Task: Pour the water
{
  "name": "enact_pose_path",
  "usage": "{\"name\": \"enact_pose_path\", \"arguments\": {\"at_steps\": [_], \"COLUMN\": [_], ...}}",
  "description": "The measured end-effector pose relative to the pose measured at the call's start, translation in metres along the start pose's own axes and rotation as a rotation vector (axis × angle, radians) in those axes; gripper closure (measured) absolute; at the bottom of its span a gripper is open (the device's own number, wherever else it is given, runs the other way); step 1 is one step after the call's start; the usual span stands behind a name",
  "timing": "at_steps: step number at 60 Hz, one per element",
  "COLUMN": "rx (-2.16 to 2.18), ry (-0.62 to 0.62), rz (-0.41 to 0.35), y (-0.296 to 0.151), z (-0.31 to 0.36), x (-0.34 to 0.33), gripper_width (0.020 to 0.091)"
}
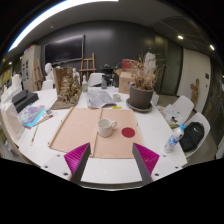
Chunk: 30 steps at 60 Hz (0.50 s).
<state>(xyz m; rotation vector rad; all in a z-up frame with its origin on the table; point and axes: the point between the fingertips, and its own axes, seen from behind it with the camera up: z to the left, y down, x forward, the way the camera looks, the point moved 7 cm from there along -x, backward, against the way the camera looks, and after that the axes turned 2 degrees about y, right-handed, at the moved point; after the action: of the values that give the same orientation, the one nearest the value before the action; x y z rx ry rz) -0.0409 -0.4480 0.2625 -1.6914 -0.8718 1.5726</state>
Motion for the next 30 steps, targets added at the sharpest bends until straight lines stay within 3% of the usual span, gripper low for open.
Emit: {"name": "enact_pose_path", "arguments": {"at_steps": [30], "rx": [0.048], "ry": [0.144], "rz": [-0.072], "y": [0.079], "z": [-0.295], "x": [0.114], "gripper_width": [0.0247]}}
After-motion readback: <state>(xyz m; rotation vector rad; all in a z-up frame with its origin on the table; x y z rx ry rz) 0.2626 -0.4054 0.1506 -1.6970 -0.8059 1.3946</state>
